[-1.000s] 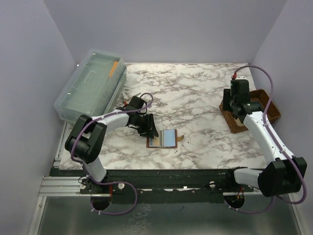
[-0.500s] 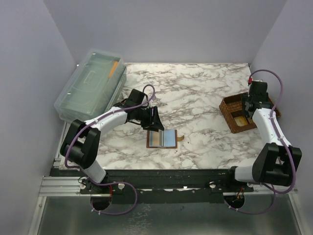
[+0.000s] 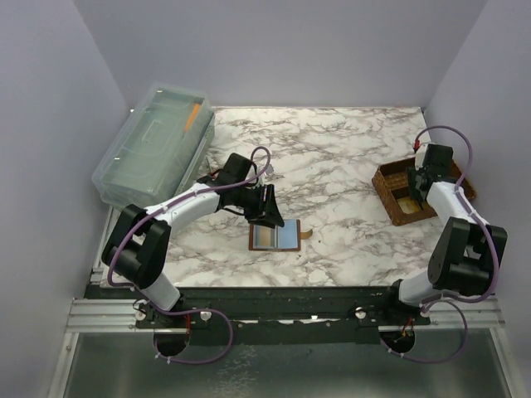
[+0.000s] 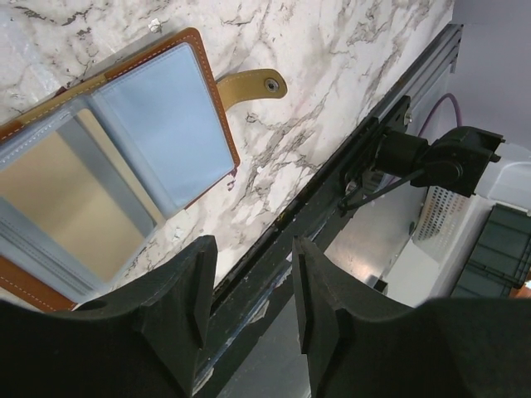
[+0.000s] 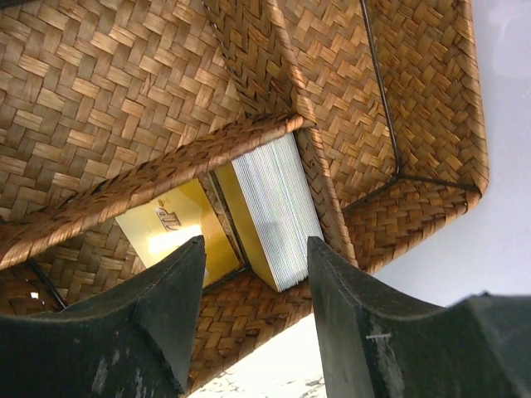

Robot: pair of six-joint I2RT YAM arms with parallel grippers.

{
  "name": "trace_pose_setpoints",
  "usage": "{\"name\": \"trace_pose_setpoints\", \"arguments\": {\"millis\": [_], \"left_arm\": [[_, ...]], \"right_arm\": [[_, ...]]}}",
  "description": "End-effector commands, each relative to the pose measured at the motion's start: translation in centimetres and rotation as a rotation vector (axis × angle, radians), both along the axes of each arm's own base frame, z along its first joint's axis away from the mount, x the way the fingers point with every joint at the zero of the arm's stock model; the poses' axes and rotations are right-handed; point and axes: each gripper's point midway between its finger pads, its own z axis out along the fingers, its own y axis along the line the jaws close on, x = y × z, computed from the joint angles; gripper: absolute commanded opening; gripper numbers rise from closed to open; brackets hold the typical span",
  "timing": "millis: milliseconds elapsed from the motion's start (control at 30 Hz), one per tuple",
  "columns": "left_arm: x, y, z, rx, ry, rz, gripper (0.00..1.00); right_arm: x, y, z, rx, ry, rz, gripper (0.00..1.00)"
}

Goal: Put the credit cards into the card holder
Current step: Pick up the credit card from the storage box.

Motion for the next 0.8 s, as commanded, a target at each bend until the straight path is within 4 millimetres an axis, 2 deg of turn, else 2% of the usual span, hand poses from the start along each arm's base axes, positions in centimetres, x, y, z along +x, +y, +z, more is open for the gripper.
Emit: {"name": "trace_pose_setpoints", "arguments": {"millis": [0,400,567,767], "left_arm": [[-0.4,0.0,1.1,-0.036,-0.034,-0.027,0.48],[-0.5,0.0,0.6,-0.03,-0.021,-0.03,0.48],[-0.5,-0.1,0.4,-0.03,-0.016,-0.032,0.48],[-0.5,0.0,0.3,-0.03,-0.012,-0.032,0.48]], "right_arm": [[1.4,0.4,-0.6,0.019,-0.055,0.039,0.55],[1.4,-0.5,-2.2,-0.03,-0.024,0.027,0.51],[1.1,-1.6,-2.7,-0.081,-0.005,-0.013,0.5],[0.9,-2.5,-2.7,-0.119,-0.013,-0.066,0.41]]}}
